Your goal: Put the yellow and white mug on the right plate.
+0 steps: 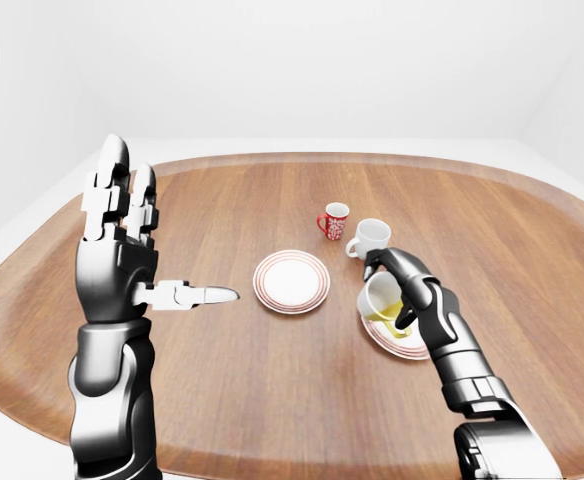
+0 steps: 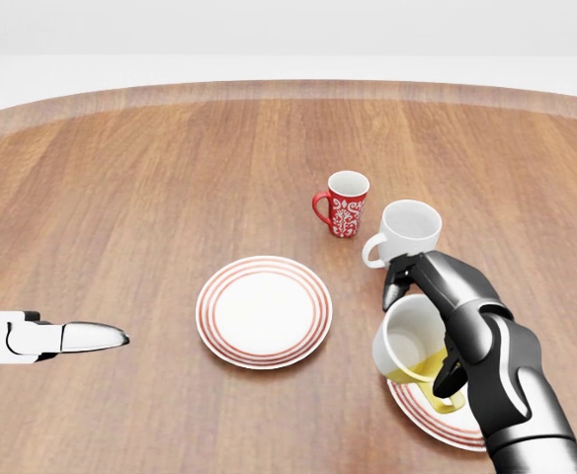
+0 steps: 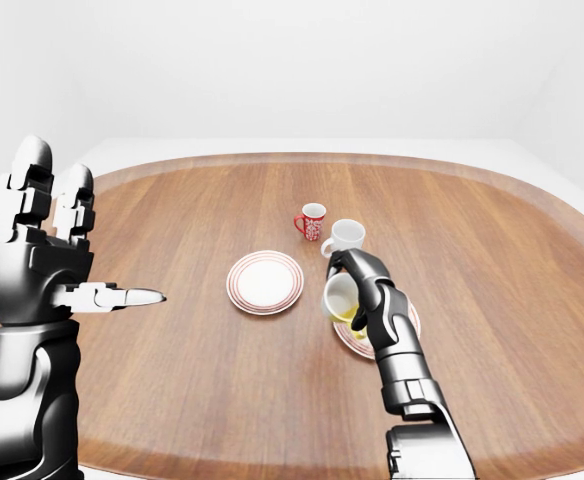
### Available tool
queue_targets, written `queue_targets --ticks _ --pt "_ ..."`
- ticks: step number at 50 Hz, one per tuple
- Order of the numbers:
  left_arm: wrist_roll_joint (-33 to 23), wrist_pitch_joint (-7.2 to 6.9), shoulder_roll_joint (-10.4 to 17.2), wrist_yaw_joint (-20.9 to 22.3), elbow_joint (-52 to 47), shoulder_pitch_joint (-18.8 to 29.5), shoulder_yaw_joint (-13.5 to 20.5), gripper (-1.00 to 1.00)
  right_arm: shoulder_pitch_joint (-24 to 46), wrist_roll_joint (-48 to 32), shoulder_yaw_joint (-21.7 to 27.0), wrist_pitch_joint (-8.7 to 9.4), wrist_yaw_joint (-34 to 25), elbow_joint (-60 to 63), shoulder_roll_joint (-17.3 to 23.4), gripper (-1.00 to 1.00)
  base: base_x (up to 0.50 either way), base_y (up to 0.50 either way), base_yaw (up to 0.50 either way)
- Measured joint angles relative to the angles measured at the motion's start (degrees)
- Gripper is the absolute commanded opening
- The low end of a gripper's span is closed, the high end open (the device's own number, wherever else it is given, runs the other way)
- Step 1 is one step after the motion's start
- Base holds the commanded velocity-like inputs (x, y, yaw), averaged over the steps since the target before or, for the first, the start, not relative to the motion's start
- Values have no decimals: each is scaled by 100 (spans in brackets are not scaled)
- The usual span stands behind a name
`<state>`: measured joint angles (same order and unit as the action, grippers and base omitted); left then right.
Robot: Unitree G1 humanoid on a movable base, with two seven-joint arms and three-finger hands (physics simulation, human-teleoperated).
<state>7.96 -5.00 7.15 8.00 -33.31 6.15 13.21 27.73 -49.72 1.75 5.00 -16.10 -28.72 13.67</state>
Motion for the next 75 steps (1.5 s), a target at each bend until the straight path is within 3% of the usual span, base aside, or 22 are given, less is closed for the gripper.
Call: queue_targets --ticks 9,29,53,75 --pt "-6 0 -3 8 -3 -6 -1 98 309 113 78 -53 328 -624 242 -100 0 0 0" --pt "-18 0 -1 20 36 -7 1 98 961 390 104 -542 1057 -2440 765 -100 0 0 0" --pt "-36 0 -9 25 43 -22 -13 98 1167 645 103 -995 1515 -3675 1267 -100 0 0 0" --pt "-45 0 -26 40 14 -41 -23 98 1452 800 56 -1000 1896 -4380 1295 -100 0 0 0"
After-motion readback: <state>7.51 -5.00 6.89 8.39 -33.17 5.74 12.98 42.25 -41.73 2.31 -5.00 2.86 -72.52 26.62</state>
